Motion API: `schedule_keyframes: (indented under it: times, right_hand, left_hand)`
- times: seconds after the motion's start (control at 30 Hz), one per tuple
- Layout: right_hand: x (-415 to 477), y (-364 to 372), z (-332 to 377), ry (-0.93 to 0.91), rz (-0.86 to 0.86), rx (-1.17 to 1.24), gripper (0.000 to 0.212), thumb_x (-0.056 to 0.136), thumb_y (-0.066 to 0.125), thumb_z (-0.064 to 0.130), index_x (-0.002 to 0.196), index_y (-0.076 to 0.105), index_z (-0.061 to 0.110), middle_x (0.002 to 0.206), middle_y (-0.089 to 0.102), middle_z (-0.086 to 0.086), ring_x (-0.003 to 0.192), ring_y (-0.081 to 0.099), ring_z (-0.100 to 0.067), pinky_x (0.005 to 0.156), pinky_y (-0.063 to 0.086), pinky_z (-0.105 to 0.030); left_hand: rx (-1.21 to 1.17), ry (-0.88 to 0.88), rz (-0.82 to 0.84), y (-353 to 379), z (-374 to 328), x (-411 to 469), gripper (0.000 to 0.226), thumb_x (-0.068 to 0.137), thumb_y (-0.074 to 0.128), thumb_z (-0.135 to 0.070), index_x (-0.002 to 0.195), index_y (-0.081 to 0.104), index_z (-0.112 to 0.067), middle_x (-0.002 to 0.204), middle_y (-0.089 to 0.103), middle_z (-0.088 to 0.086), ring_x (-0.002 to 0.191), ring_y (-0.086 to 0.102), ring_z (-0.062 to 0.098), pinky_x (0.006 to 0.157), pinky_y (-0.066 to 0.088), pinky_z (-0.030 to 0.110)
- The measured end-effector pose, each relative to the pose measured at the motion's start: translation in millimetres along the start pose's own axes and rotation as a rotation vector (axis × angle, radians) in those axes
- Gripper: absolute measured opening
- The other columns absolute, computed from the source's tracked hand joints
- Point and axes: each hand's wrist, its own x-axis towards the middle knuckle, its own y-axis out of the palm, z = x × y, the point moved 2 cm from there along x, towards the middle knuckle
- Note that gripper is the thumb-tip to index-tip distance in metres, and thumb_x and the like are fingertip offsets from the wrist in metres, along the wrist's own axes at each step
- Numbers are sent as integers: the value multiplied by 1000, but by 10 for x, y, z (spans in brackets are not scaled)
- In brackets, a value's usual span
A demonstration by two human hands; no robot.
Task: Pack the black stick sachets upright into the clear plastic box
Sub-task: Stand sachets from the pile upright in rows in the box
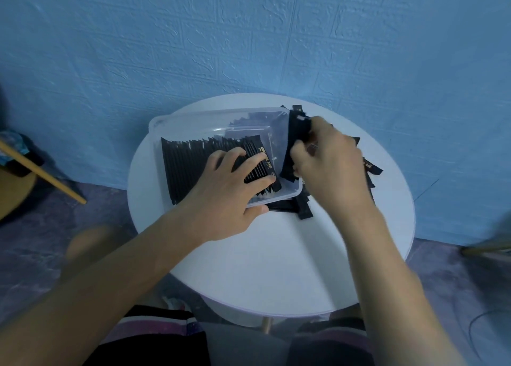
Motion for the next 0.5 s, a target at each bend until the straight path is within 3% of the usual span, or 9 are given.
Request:
schedule_keyframes:
  times: [0.07, 0.17, 0.37, 0.5]
  right_hand:
    - [-12, 133, 28, -80, -48, -187, 12, 92, 50, 23, 85, 49, 13, 81, 68, -4, 76, 60, -36, 64, 46, -41]
    - [-13, 292, -2, -47, -58, -279, 15, 95, 50, 31, 92, 55, 17, 84, 71, -7, 80, 63, -39, 63, 45, -39]
    - [28, 425, -77, 6, -31, -268, 21, 94, 55, 40, 97, 63, 20, 84, 72, -7, 82, 66, -38, 69, 51, -39]
    - [20, 435, -66, 0, -17, -242, 16, 95, 56, 35, 99, 62, 20, 85, 72, -8, 83, 65, -39, 68, 51, -39]
  left_hand:
    - [3, -3, 3, 4, 1, -1, 56, 92, 48, -59, 141, 54, -35, 159, 36, 2, 139, 35, 37, 112, 26, 57]
    - [6, -9, 5, 5, 2, -3, 56, 91, 45, -59, 142, 54, -36, 159, 35, 2, 139, 35, 37, 112, 26, 56]
    - [27, 3, -1, -2, -26, -6, 57, 91, 43, -59, 143, 52, -37, 158, 36, 4, 138, 35, 37, 111, 23, 54]
    - [28, -5, 6, -7, -20, -6, 58, 91, 39, -60, 141, 54, -36, 156, 39, 4, 137, 37, 38, 110, 25, 55]
